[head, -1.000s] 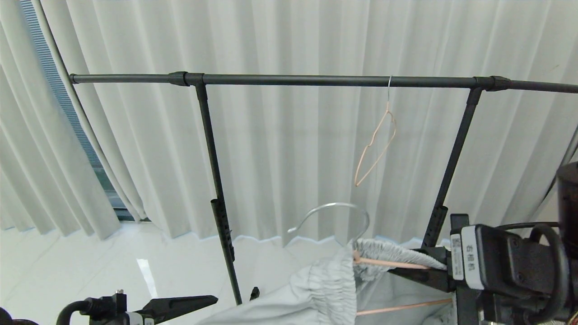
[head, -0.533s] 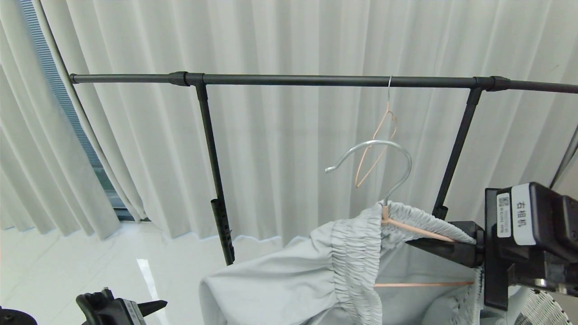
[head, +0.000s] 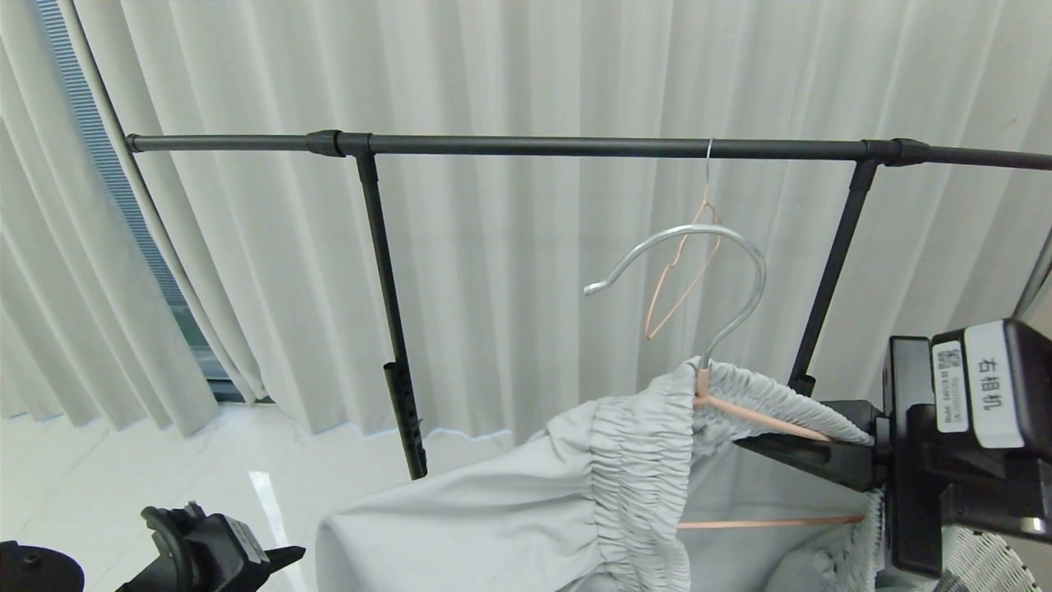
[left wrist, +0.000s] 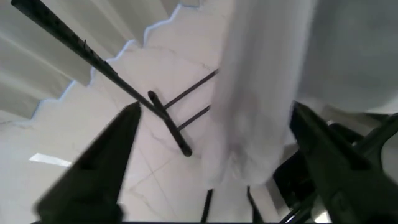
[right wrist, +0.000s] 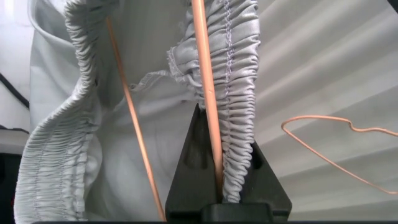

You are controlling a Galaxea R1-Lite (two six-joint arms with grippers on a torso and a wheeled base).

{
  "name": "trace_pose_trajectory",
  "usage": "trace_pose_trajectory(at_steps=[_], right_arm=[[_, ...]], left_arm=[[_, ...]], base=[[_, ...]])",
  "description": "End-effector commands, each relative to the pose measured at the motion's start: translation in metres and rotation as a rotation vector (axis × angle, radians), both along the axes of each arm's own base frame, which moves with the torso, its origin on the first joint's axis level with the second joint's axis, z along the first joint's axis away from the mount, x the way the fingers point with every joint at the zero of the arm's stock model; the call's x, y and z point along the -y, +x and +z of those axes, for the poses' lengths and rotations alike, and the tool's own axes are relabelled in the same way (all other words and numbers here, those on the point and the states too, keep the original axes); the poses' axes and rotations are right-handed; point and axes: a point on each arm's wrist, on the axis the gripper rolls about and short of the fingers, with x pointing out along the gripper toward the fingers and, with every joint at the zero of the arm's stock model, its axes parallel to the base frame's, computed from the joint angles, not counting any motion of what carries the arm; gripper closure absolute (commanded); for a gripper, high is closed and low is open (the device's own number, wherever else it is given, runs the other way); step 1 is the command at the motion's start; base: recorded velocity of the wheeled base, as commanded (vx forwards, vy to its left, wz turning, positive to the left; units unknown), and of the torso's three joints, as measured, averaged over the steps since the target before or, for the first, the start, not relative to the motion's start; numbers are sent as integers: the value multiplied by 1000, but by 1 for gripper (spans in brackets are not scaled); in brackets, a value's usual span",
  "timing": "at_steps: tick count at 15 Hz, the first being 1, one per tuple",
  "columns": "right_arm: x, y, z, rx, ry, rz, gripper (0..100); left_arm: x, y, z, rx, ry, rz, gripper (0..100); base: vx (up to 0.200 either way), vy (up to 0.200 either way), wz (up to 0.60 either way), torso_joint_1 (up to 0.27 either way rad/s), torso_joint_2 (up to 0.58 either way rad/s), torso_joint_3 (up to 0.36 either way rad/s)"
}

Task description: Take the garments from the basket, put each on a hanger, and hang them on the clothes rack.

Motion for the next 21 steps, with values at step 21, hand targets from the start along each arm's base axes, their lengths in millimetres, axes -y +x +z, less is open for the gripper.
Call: trace_pose_trajectory(at_steps=[21], right_arm=[[40,-16,1,-115,-6,-136,100]], left_arm=[[-12,30,14,16,-17,316,100]], base=[[0,0,0,0,0,0]])
